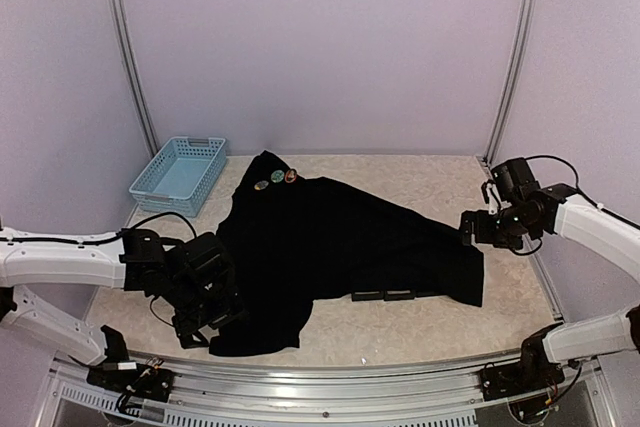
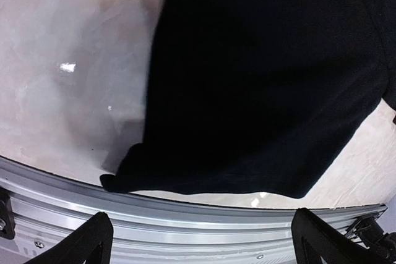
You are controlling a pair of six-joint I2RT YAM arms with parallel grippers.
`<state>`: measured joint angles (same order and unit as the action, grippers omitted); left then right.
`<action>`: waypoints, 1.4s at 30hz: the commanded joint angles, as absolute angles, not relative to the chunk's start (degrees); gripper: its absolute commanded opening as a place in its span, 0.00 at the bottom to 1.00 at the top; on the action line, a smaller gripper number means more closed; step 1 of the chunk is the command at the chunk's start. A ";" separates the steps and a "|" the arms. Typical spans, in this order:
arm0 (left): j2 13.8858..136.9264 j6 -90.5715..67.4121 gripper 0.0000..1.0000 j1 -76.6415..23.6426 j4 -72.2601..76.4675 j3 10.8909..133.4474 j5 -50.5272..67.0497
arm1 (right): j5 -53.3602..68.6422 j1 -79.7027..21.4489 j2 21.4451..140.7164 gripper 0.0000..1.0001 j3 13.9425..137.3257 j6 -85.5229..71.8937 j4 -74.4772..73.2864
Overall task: Remove the brooch from the garment
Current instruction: Pick up the crumped clothing from the center of the board.
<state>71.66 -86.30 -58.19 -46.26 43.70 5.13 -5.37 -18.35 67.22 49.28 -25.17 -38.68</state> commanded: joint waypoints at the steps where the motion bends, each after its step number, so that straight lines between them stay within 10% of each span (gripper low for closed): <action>1: 66.28 -91.31 0.99 -58.71 -39.80 37.05 7.94 | 3.01 -9.50 65.83 0.99 44.83 -25.11 -36.40; 28: 72.62 -87.00 0.96 -53.42 -31.64 34.14 10.10 | 10.25 -3.40 64.95 0.78 39.04 -32.31 -39.37; 42: 71.13 -85.99 0.00 -51.50 -32.39 37.77 6.67 | 6.59 -8.84 67.08 0.69 37.65 -38.12 -43.21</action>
